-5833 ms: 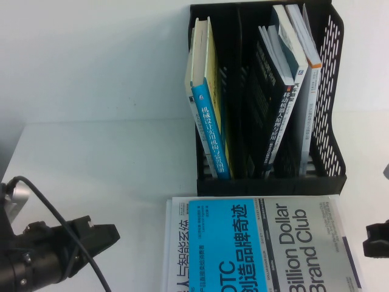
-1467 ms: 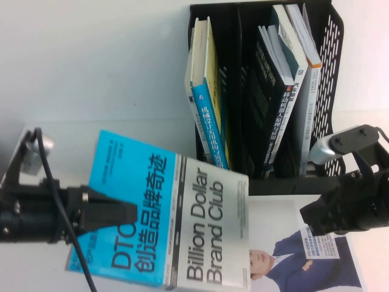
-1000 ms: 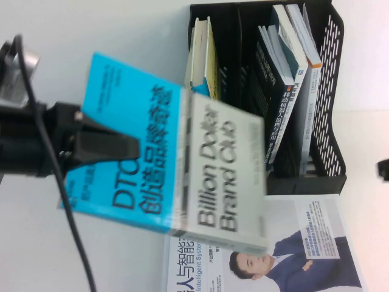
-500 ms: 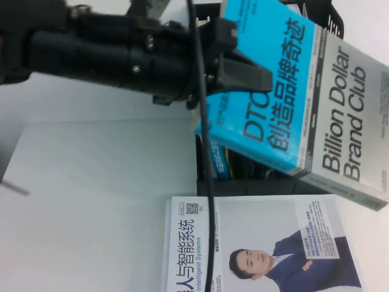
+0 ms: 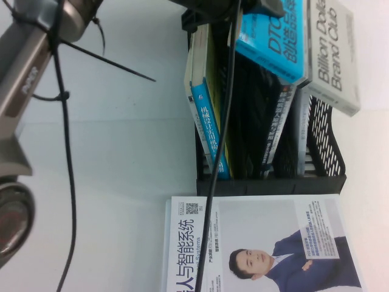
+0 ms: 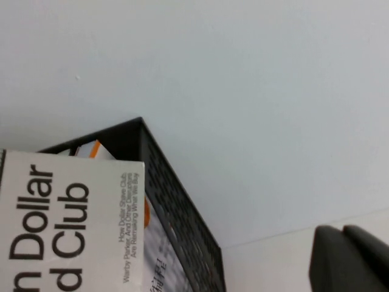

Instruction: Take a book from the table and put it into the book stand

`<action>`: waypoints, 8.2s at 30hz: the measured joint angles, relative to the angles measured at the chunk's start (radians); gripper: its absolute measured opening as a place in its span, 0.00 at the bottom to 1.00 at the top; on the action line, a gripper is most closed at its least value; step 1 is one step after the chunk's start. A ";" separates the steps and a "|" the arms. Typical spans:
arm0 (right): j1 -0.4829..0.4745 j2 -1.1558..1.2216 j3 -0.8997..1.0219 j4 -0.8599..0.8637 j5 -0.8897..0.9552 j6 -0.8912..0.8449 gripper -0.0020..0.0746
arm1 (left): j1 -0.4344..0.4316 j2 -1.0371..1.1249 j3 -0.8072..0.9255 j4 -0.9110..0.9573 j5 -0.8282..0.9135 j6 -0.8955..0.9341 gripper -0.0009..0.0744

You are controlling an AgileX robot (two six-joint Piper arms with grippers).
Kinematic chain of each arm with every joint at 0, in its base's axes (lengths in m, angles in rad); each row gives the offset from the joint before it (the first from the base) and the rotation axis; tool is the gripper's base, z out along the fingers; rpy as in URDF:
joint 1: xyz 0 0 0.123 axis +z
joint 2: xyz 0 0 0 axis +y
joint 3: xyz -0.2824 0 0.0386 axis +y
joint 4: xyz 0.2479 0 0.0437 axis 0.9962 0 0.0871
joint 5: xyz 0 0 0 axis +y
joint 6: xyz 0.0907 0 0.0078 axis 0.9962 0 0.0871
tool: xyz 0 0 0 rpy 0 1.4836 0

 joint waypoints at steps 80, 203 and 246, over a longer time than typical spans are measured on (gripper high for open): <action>-0.001 0.002 0.047 0.080 0.393 0.000 0.02 | -0.317 0.246 -0.333 0.684 0.110 -0.351 0.25; 0.340 -0.817 0.358 -0.722 0.680 0.286 0.02 | -0.368 -0.798 0.594 1.030 0.051 -0.025 0.01; 0.340 -0.910 0.728 -0.545 0.207 0.392 0.02 | -0.368 -1.225 1.848 1.090 -1.244 -0.039 0.01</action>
